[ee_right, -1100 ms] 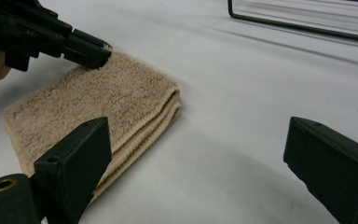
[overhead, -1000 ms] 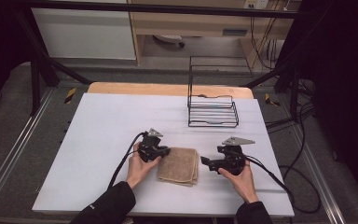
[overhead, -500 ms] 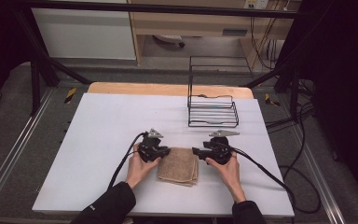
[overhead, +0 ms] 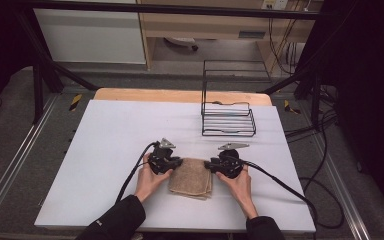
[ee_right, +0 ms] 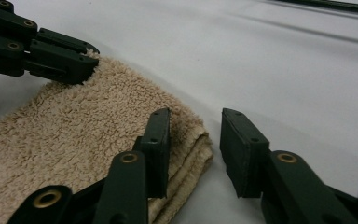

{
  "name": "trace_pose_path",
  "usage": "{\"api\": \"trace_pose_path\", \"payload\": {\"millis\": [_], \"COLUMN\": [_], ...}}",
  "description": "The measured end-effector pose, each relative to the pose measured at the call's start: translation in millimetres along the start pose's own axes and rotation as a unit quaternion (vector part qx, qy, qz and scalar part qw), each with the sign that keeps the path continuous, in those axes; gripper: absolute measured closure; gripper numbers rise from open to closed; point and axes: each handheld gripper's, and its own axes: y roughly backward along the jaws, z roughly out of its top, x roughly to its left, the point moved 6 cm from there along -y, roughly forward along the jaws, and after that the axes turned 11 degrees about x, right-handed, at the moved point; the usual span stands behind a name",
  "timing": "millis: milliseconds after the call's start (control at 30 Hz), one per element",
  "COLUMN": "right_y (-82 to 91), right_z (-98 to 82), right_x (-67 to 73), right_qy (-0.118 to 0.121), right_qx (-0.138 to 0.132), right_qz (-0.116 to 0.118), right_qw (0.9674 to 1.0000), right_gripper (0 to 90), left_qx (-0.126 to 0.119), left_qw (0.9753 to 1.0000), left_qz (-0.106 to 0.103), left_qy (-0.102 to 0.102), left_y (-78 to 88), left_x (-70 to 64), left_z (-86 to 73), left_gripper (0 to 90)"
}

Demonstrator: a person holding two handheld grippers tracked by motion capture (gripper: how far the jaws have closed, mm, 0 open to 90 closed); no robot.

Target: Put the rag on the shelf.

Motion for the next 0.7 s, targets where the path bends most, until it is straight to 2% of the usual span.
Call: {"api": "trace_pose_path", "payload": {"millis": [333, 700], "right_y": [-1.4, -0.3], "right_z": [-2.1, -1.2], "right_x": [4.5, 4.7], "right_qy": [-0.019, -0.025], "right_qx": [0.011, 0.009], "right_qz": [0.029, 0.033], "right_qw": [0.9993, 0.9991], "right_gripper": [81.4, 84.9], "left_qx": [-0.002, -0.006], "left_qw": [1.0, 0.9998], "left_qz": [-0.004, -0.014], "left_qy": [0.0, 0.01], "left_y": [-0.1, 1.5], "left_x": [1.0, 2.1], "left_z": [-0.1, -0.4], "left_gripper": [80.9, 83.3]}}
